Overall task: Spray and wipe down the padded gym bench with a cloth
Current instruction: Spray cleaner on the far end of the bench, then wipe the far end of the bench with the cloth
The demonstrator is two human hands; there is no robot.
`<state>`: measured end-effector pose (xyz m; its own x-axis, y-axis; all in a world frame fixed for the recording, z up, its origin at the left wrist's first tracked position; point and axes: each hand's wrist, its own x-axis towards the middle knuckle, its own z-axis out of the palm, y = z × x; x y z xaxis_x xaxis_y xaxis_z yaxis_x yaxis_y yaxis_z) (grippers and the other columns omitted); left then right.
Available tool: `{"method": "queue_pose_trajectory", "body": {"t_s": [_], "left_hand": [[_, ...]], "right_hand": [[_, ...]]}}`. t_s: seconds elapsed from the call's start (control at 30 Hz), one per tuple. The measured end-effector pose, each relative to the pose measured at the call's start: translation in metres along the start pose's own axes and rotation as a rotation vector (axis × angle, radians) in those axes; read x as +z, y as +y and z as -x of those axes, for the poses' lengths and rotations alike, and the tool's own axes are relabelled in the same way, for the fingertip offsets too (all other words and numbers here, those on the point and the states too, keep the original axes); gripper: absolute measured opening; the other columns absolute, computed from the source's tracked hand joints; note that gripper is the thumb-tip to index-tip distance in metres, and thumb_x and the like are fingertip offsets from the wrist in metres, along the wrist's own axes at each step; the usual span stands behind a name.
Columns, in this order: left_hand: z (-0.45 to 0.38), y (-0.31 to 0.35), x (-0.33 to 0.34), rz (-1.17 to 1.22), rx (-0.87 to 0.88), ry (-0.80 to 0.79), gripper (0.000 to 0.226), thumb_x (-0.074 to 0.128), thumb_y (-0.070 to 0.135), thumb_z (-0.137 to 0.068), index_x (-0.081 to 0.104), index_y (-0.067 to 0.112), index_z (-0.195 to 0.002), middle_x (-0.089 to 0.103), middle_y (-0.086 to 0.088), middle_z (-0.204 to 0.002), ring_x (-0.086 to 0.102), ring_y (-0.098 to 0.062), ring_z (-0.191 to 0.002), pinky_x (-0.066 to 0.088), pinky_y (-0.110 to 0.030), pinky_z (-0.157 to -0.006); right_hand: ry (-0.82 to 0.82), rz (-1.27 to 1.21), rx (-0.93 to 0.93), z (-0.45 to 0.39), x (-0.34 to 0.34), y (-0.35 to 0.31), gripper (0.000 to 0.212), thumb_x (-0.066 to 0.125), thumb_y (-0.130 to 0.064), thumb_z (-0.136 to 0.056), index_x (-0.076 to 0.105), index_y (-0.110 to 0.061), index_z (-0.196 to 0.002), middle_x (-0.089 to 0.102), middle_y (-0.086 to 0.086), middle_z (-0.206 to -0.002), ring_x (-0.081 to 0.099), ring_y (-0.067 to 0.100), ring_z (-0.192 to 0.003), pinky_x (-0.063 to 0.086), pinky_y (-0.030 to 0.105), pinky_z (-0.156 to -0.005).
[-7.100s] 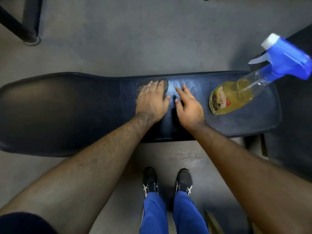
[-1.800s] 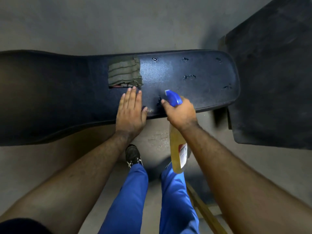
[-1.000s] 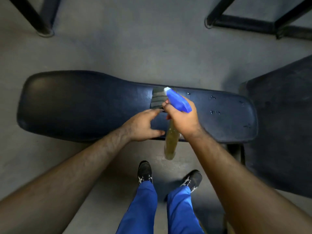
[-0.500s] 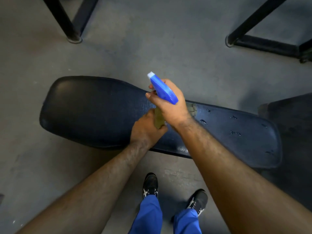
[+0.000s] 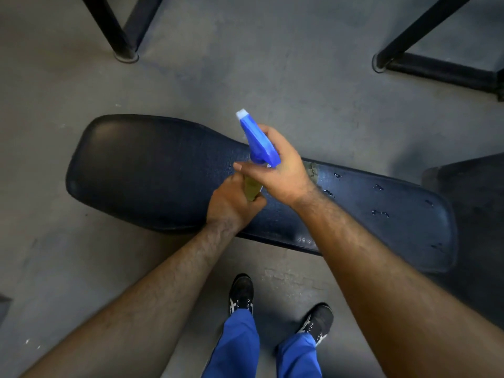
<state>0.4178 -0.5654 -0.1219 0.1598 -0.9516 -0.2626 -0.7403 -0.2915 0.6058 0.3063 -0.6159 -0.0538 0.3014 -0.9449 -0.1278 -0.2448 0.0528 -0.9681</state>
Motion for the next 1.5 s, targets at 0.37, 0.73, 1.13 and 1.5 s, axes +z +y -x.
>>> {"method": "queue_pose_trajectory", "body": {"t_s": [0.37, 0.73, 1.13, 1.5], "left_hand": [[0.037, -0.009, 0.026, -0.126, -0.198, 0.089, 0.039, 0.061, 0.053, -0.084, 0.063, 0.016, -0.099, 0.069, -0.004, -0.093, 0.066, -0.026, -0.088, 0.05, -0.031, -0.073], [0.054, 0.014, 0.13, -0.236, 0.114, 0.153, 0.052, 0.061, 0.034, -0.087, 0.056, 0.005, -0.129, 0.06, -0.015, -0.129, 0.054, -0.031, -0.122, 0.044, -0.043, -0.103], [0.027, -0.003, 0.198, -0.397, 0.045, 0.376, 0.062, 0.041, 0.035, -0.098, 0.035, -0.002, -0.147, 0.03, -0.021, -0.156, 0.024, -0.031, -0.148, 0.015, -0.046, -0.122], [0.022, -0.006, 0.201, -0.472, 0.022, 0.382, 0.059, 0.035, 0.033, -0.101, 0.031, -0.001, -0.15, 0.026, -0.018, -0.159, 0.019, -0.028, -0.15, 0.015, -0.046, -0.122]], "right_hand": [[0.233, 0.028, 0.181, 0.057, -0.043, 0.059, 0.027, 0.062, -0.026, -0.07, 0.066, -0.037, -0.094, 0.07, -0.008, -0.101, 0.067, 0.01, -0.101, 0.054, 0.043, -0.096], [0.187, 0.426, 0.239, 0.061, -0.099, 0.125, 0.007, 0.065, -0.023, -0.086, 0.067, -0.028, -0.081, 0.069, -0.013, -0.085, 0.062, 0.005, -0.076, 0.052, 0.029, -0.079], [-0.067, 0.832, -0.317, -0.009, -0.098, 0.195, 0.037, 0.057, -0.031, -0.088, 0.067, -0.01, -0.117, 0.06, 0.013, -0.131, 0.051, 0.034, -0.131, 0.041, 0.046, -0.109], [-0.243, 1.121, -0.356, -0.034, -0.074, 0.22, 0.055, 0.031, -0.047, -0.101, 0.041, -0.025, -0.15, 0.031, 0.007, -0.162, 0.026, 0.031, -0.15, 0.018, 0.051, -0.121]]}}
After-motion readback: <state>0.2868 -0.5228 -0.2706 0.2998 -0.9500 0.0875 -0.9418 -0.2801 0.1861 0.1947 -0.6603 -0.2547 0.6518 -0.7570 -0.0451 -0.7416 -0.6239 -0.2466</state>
